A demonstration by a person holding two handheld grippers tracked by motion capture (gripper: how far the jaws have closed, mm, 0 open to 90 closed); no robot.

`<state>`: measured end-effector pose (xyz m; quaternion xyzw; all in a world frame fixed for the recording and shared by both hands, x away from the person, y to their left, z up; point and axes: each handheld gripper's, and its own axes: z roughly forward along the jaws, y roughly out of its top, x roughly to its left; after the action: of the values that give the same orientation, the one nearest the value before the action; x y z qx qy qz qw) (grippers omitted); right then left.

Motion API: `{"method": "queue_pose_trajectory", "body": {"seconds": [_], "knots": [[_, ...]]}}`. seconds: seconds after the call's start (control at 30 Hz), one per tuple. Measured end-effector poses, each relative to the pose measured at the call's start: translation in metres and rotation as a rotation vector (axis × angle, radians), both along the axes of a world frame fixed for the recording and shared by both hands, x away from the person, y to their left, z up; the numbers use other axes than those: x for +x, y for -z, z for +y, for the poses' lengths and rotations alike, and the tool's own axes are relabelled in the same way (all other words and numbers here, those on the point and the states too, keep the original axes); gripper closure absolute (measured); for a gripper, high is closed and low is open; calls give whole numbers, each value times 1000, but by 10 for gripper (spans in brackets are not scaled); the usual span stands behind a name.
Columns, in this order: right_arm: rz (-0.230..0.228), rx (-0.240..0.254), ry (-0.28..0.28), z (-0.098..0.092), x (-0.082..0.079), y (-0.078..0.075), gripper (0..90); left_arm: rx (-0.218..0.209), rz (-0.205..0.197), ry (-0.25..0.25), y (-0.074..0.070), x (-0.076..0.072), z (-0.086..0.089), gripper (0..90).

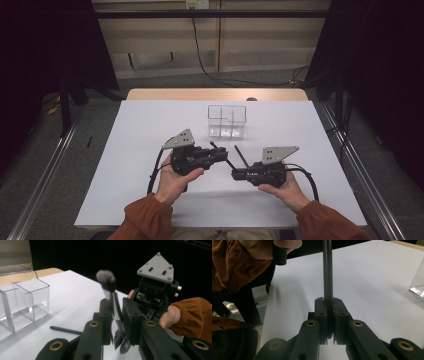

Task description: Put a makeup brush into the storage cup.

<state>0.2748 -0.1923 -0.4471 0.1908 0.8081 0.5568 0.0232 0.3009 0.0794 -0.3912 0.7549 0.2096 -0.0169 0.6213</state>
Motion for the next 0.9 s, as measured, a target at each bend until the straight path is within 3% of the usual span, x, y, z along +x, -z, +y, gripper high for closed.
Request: {"method": "queue_pose_trajectory", "body": {"seconds": [0.27,0.47,0.63,0.73,0.9], "knots": [[-2,4,29,-3,0,0,825,-20,26,25,-2,0,-4,828],[5,14,47,-4,1,-2,800,-15,11,37,-5,-1,-7,840],[-7,5,48,-4,0,-2,715,-13,11,28,-5,-1,-7,841],[1,0,65,-3,0,-2,590,-6,8,23,-4,-1,-7,841],[1,2,77,-4,0,-3,478,4,2,9,-4,0,-6,841]]}}
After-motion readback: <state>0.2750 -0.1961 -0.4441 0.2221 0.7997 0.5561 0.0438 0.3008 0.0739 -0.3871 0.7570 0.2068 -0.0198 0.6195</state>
